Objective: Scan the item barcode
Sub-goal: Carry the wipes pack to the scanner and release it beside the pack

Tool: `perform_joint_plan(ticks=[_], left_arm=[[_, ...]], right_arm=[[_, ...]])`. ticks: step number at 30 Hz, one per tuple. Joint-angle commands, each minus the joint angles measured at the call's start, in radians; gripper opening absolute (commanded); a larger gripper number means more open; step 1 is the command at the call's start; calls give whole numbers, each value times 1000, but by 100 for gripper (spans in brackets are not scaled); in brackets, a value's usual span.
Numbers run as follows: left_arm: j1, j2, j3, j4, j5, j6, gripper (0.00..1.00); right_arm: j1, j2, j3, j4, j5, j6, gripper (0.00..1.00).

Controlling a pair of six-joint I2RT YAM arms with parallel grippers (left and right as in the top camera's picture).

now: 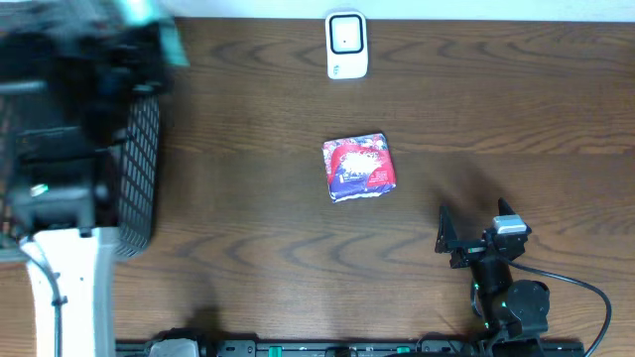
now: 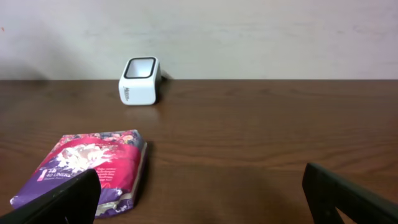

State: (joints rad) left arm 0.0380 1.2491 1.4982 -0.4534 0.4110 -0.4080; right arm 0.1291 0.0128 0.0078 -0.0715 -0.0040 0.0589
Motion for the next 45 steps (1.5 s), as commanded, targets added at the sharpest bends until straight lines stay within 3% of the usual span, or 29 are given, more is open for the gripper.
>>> perform_joint_plan(ticks=[1,4,9,16,27,33,40,45], left_arm=[[-147,53,11,-58,48,-34,7],[-259,124,11,-140,21,-11,7],[-418,306,11,-311,-225,-13,7],[-546,567,11,-420,-238,-96,7],[-590,811,11,-401,-247,-156,8],[-590,846,11,-273,-247,-145,8],[-589,843,24,-110,-240,-45,8],[-570,805,48,-132,-240,-7,50]], right_arm=[[2,-4,-3,-3,-2,-5,99],[2,-4,-3,-3,-2,-5,99],[2,-4,-3,-3,-2,-5,99],[2,-4,-3,-3,-2,-5,99],[2,-4,-3,-3,-2,-5,99],[2,-4,-3,-3,-2,-5,99],[2,-4,-3,-3,-2,-5,99],[2,-4,-3,-3,-2,-5,99]])
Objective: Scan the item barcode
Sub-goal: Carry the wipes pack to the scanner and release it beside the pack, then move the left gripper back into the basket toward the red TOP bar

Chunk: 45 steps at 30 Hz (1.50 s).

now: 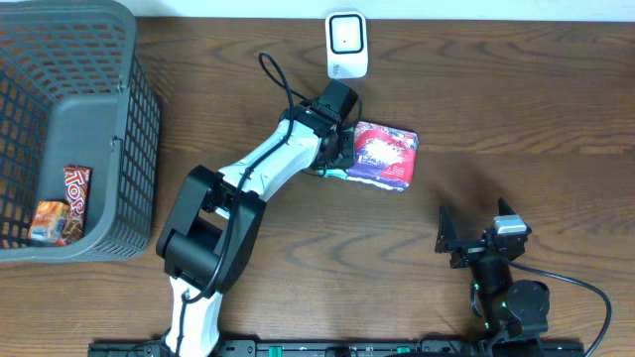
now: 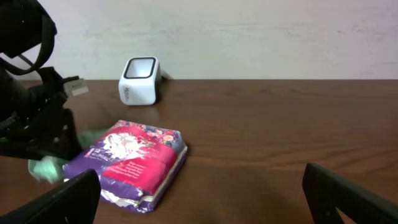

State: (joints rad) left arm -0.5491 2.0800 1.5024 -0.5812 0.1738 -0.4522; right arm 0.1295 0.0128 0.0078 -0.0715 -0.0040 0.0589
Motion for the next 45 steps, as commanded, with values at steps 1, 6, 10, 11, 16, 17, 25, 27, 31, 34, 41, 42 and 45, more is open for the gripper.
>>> perform_joint_plan(ticks=[1,6,10,11,16,17,25,27,31,34,41,42,45], left_arm=[[27,-47,45,-4,-3,37,57],[83,-171,45,-14,-3,37,70],[150,-325,45,-54,-3,42,77],[166,-359,45,-68,-3,55,77],[278,-529,45,-140,-12,219,82],[304,-553,45,-151,-25,244,83],[555,-648,45,-229,-239,253,85],[620,-647,45,-229,-250,252,85],[764,-644,45,-219,-249,178,85],[859,-644,45,-214,-249,161,85],[984,-640,17,-225,-250,163,85],[992,-636,9,-224,-250,163,85],[1016,-608,-14,-222,-258,163,85]], right_arm=[[1,-4,-3,-3,-2,-5,99],[1,-4,-3,-3,-2,-5,99],[1,-4,-3,-3,-2,-5,99],[1,-4,-3,-3,-2,-5,99],[1,-4,-3,-3,-2,-5,99],[1,-4,-3,-3,-2,-5,99],[1,-4,-3,-3,-2,-5,99],[1,-4,-3,-3,-2,-5,99],[1,-4,-3,-3,-2,-5,99],[1,-4,-3,-3,-2,-5,99],[1,-4,-3,-3,-2,-5,99],[1,-4,-3,-3,-2,-5,99],[1,-4,-3,-3,-2,-5,99]])
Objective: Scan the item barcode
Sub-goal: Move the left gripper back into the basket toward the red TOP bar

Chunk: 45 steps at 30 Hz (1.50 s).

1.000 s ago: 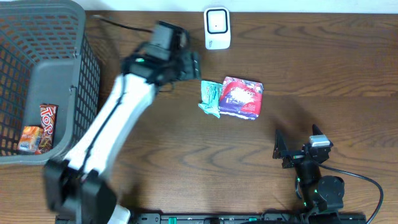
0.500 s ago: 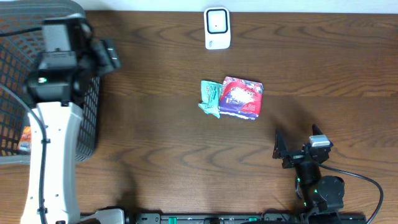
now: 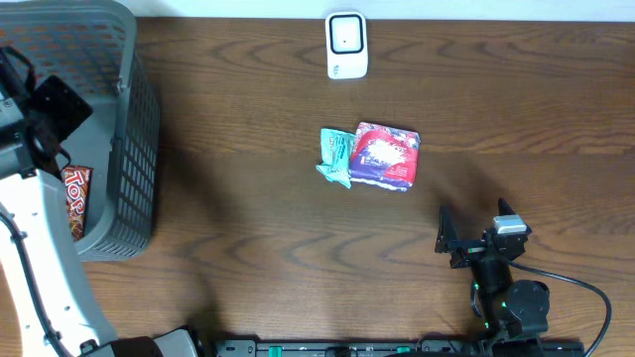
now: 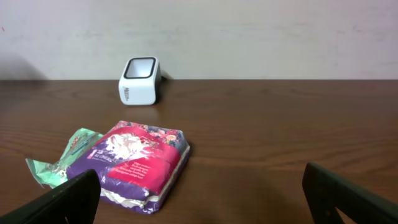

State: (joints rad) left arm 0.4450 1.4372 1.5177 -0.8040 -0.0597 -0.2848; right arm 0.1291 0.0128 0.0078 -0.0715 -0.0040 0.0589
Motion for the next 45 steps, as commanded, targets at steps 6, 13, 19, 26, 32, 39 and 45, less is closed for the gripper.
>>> perform_joint_plan(ticks=[6,13,19,26,32,39,45], left_arm=[[50,162,-47,-78,-137,-3,85],[61,358,-48,-175,-140,44,85],[61,460,-48,-171,-145,109,85],[81,525,-48,-123,-235,116,84],[104,581,-48,-82,-148,135,78],[104,653,-48,-69,-124,143,78],[104,666,-48,-85,-124,143,8]], right_arm=[[2,-4,-3,-3,-2,-5,99],[2,-4,-3,-3,-2,-5,99],[2,-4,-3,-3,-2,-5,99],[2,-4,-3,-3,-2,-5,99],[2,-4,-3,-3,-2,-5,99],[2,-4,-3,-3,-2,-5,99],[2,-4,-3,-3,-2,-5,99]])
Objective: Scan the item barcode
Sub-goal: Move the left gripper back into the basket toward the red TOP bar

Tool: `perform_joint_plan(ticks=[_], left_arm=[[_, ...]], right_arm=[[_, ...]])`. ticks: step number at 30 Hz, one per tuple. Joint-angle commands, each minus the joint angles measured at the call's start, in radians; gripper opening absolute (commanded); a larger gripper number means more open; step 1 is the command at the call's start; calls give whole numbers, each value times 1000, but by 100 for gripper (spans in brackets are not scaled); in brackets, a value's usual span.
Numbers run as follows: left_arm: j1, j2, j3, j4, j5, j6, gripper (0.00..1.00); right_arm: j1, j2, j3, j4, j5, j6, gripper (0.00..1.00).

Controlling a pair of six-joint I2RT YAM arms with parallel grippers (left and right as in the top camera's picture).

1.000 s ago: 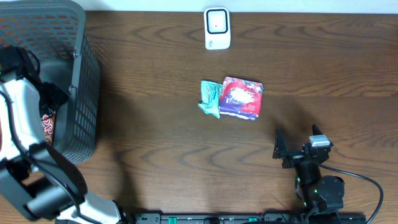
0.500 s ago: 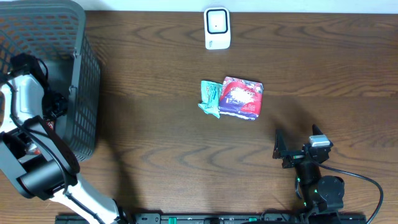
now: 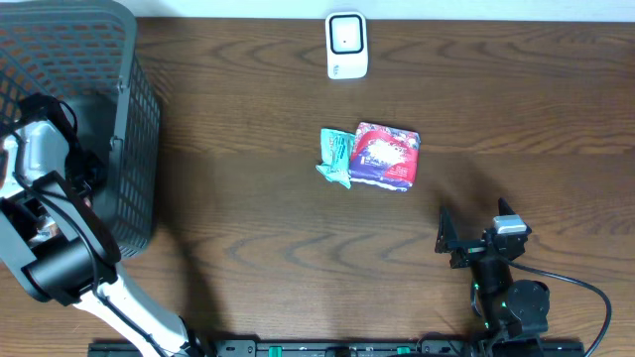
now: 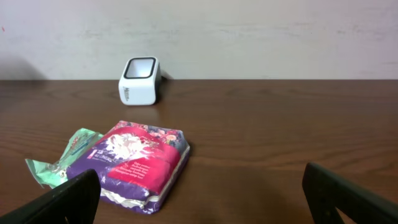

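Observation:
A purple and red packet [image 3: 385, 156] [image 4: 134, 165] lies flat in the middle of the table. A green packet [image 3: 335, 157] [image 4: 59, 158] touches its left side. The white scanner [image 3: 346, 45] [image 4: 140, 81] stands at the far edge, window up. My right gripper [image 3: 471, 240] [image 4: 205, 199] rests open near the front right, pointing at the packets and apart from them. My left arm [image 3: 40, 159] bends over the basket at the far left. Its fingers are lost against the dark mesh.
A dark mesh basket [image 3: 139, 149] fills the far left corner, and my left arm covers most of its contents. The table's front edge runs just behind my right arm's base [image 3: 511, 307].
My left arm has shifted from the basket's left side to bend over its right half. Both packets, the scanner and my right gripper are where they were.
First the purple packet lay alone mid-table while my left arm was a blur over the basket. Then the left gripper was at that packet near the scanner, the packet further right. Then a green packet lay beside it, and the arm has been at the basket since.

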State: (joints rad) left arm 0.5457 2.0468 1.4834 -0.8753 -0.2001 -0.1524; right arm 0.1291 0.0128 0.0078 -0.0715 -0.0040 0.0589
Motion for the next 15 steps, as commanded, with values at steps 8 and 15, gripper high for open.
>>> perform_joint_plan(ticks=[8,15], left_arm=[[3,0,-8,-67,17,10,7],[3,-221,2,-27,139,10,7]], right_arm=[[2,-4,-3,-3,-2,-5,99],[2,-4,-3,-3,-2,-5,99]])
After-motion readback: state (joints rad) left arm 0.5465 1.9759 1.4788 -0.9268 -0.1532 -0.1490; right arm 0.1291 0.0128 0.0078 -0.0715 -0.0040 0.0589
